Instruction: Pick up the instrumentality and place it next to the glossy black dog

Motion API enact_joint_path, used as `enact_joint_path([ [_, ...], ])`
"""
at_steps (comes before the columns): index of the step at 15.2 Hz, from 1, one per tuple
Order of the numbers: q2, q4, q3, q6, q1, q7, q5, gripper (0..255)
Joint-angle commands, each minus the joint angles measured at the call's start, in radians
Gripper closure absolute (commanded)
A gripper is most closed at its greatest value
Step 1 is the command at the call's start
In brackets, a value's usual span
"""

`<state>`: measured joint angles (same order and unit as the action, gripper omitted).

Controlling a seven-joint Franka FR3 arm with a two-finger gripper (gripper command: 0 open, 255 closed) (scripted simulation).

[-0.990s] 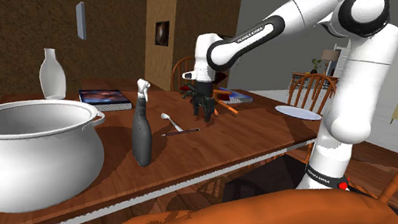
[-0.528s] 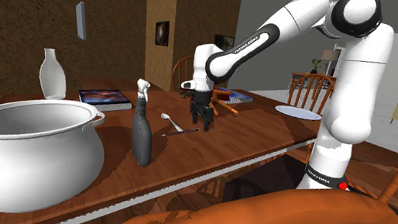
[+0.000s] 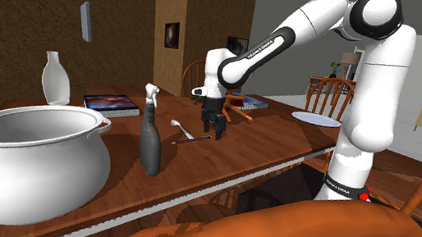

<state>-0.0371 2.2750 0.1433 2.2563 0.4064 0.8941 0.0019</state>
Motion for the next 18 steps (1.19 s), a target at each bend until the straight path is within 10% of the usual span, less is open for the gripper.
enact_joint_path([
  [1,0.0,0.0,0.0,0.0,0.0,0.0,0.0,255],
  [18,0.061,-0.046,-0.001,-0.106,-0.001,0.007,0.01,255],
])
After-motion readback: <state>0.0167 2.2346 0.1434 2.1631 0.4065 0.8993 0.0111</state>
